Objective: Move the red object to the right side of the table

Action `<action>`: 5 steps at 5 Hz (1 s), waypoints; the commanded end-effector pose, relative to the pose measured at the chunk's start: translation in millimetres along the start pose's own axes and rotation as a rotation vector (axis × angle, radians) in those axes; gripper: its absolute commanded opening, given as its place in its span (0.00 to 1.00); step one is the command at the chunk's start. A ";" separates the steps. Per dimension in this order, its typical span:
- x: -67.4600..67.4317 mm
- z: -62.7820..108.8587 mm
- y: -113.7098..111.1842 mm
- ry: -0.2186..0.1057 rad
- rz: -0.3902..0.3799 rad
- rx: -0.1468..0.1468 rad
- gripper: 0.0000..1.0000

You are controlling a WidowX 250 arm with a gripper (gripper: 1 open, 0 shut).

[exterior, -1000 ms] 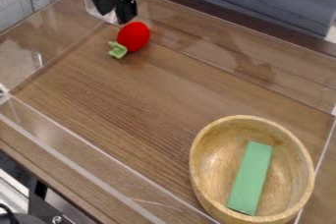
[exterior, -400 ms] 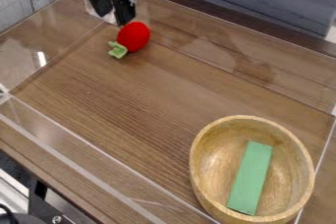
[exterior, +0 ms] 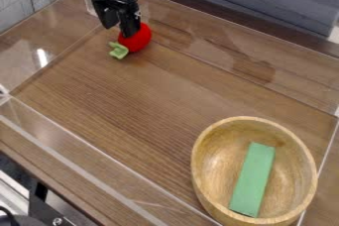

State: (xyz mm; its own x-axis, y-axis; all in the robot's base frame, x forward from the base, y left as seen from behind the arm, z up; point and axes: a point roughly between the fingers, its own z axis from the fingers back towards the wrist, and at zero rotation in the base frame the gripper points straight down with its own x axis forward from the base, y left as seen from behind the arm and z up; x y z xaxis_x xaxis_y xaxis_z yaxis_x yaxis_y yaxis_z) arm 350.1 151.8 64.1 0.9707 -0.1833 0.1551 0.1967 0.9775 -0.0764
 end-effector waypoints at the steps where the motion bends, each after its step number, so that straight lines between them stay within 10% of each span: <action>1: 14.1 24.8 -1.7 -0.043 -0.057 0.029 1.00; 5: 21.2 3.2 8.3 0.018 -0.064 -0.002 1.00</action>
State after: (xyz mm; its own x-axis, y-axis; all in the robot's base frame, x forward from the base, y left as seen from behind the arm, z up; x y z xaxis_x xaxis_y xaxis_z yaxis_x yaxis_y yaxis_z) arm 364.6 154.9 50.4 0.9682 -0.2317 0.0946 0.2412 0.9647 -0.1060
